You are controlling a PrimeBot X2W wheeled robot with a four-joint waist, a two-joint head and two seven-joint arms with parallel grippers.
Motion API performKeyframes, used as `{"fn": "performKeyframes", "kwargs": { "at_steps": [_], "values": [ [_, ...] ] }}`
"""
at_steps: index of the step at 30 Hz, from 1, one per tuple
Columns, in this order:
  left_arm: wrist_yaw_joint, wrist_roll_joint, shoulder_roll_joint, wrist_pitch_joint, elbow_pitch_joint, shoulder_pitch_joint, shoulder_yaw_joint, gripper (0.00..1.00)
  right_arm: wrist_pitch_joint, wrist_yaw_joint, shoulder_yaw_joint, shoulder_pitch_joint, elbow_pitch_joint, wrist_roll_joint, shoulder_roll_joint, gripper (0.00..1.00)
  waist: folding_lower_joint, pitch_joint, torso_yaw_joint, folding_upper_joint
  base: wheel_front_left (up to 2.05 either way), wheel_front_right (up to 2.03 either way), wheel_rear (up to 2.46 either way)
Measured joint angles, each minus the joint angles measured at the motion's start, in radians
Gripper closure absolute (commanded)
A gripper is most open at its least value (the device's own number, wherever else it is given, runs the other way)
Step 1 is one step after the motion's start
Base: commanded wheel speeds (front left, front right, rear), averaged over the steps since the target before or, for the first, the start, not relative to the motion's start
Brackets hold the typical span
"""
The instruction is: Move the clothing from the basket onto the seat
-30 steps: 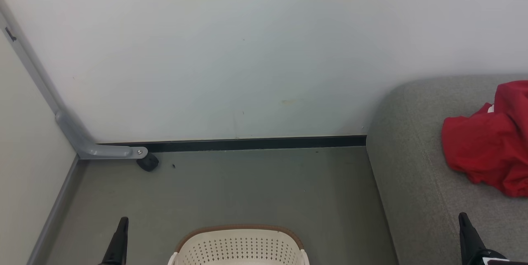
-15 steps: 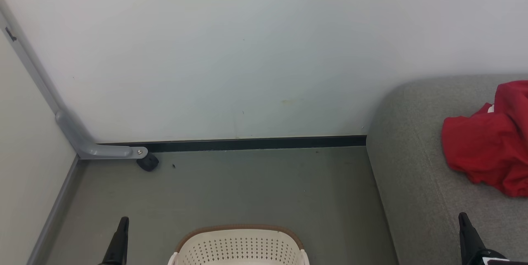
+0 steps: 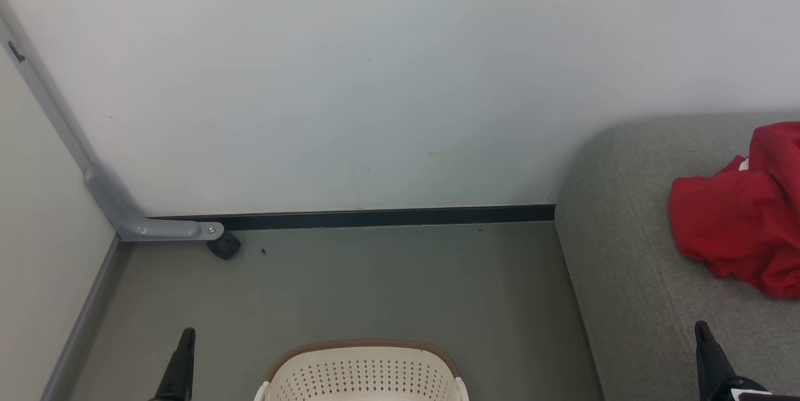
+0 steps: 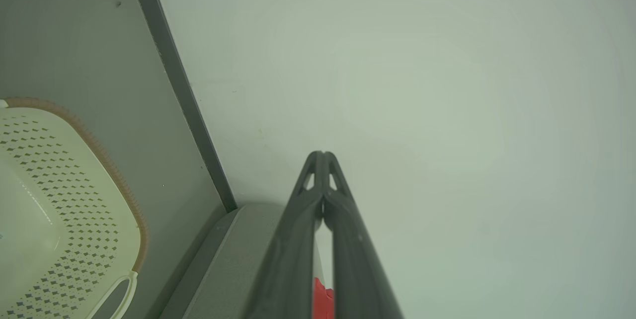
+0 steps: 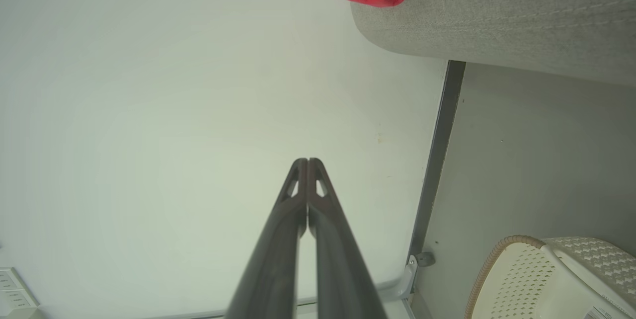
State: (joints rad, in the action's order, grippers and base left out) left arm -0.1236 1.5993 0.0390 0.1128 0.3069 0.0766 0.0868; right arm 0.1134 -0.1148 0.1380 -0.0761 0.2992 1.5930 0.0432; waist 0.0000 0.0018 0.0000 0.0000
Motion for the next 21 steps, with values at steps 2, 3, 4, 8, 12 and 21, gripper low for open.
{"fn": "performKeyframes", "kwargs": {
  "at_steps": [2,3,4,8,12,21],
  "values": [
    [0.000,0.000,0.000,0.000,0.000,0.000,0.000,1.00,0.000,0.000,0.000,0.000,0.000,0.000,0.000,1.00,0.0000,0.000,0.000,0.0000,0.00,0.00,0.00],
    [0.000,0.000,0.000,0.000,0.000,0.000,0.000,1.00,0.000,0.000,0.000,0.000,0.000,0.000,0.000,1.00,0.0000,0.000,0.000,0.0000,0.00,0.00,0.00],
    [0.000,0.000,0.000,0.000,0.000,0.000,0.000,1.00,0.000,0.000,0.000,0.000,0.000,0.000,0.000,1.00,0.0000,0.000,0.000,0.0000,0.00,0.00,0.00],
    [0.000,0.000,0.000,0.000,0.000,0.000,0.000,1.00,0.000,0.000,0.000,0.000,0.000,0.000,0.000,1.00,0.0000,0.000,0.000,0.0000,0.00,0.00,0.00],
    [0.000,0.000,0.000,0.000,0.000,0.000,0.000,1.00,0.000,0.000,0.000,0.000,0.000,0.000,0.000,1.00,0.0000,0.000,0.000,0.0000,0.00,0.00,0.00],
    [0.000,0.000,0.000,0.000,-0.001,0.000,0.000,1.00,0.000,0.000,0.000,0.000,0.000,0.000,0.000,1.00,0.0000,0.000,0.000,0.0000,0.00,0.00,0.00]
  ]
}}
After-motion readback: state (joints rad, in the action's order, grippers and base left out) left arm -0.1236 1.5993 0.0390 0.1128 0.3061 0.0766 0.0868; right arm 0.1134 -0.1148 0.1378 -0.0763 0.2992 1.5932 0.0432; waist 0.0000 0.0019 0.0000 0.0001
